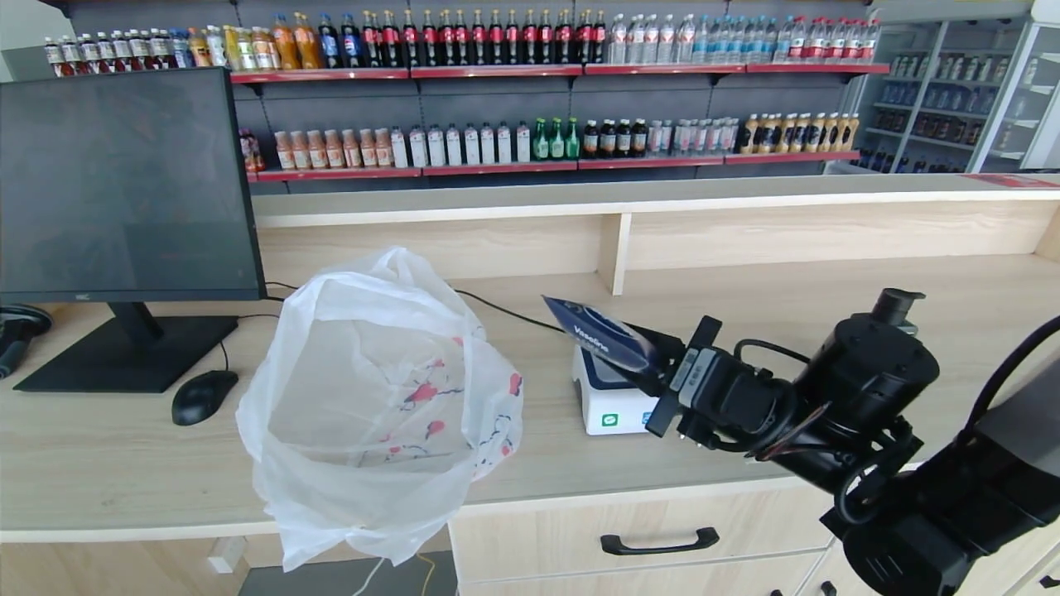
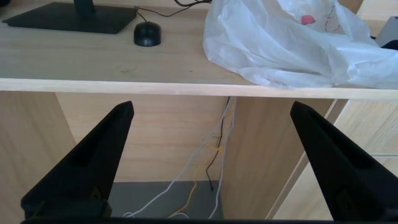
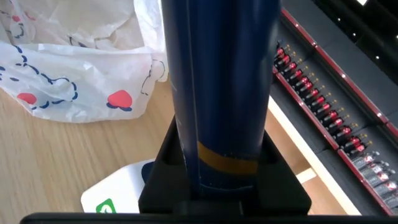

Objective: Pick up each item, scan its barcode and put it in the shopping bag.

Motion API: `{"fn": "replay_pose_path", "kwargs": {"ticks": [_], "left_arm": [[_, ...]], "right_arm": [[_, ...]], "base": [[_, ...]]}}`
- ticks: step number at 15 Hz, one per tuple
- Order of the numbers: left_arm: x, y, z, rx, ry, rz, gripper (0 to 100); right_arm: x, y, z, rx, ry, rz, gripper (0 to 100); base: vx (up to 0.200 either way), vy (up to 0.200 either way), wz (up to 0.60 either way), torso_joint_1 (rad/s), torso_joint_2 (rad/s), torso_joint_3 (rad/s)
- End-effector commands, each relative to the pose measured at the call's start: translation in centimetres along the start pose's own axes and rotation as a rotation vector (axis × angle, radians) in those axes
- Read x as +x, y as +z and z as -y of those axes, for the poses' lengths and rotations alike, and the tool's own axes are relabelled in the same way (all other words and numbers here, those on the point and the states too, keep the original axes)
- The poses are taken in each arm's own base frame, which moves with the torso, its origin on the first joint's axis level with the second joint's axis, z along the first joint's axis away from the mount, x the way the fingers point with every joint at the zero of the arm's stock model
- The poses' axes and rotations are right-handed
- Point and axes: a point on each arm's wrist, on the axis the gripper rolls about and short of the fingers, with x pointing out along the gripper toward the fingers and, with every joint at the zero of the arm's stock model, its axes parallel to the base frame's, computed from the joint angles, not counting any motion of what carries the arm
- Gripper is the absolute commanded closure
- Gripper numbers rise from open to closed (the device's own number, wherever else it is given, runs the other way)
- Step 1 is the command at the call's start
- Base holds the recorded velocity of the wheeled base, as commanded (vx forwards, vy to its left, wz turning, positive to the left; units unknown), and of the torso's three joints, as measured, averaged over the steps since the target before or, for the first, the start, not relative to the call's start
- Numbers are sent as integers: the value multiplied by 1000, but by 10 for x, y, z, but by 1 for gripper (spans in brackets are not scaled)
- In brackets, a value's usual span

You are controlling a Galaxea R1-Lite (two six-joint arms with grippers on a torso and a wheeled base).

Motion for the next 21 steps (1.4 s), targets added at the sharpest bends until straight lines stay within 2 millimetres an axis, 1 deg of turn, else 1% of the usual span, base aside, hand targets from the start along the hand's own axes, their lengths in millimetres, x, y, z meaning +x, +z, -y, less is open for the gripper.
{"fn": "replay_pose_path", "kwargs": {"ticks": [1,4,5,9,14,21], "left_arm": [[0,0,0,0,1,0,0],[0,0,0,0,1,0,0],[0,0,0,0,1,0,0],[0,0,0,0,-1,0,0],[0,0,0,0,-1,0,0],[0,0,0,0,1,0,0]], "right_arm": [[0,-10,2,-18,13,1,100],[1,-24,0,-50,68,27,100],[5,-29,4,-60,76,53,100],[12,-31,15,-81,41,75,100],[13,-36,11,-76,50,66,100],[13,-37,10,-73,53,61,100]], "base": [[0,0,0,0,0,0],[0,0,0,0,0,0],[0,0,0,0,0,0],[0,0,0,0,0,0],[0,0,0,0,0,0],[0,0,0,0,0,0]]}}
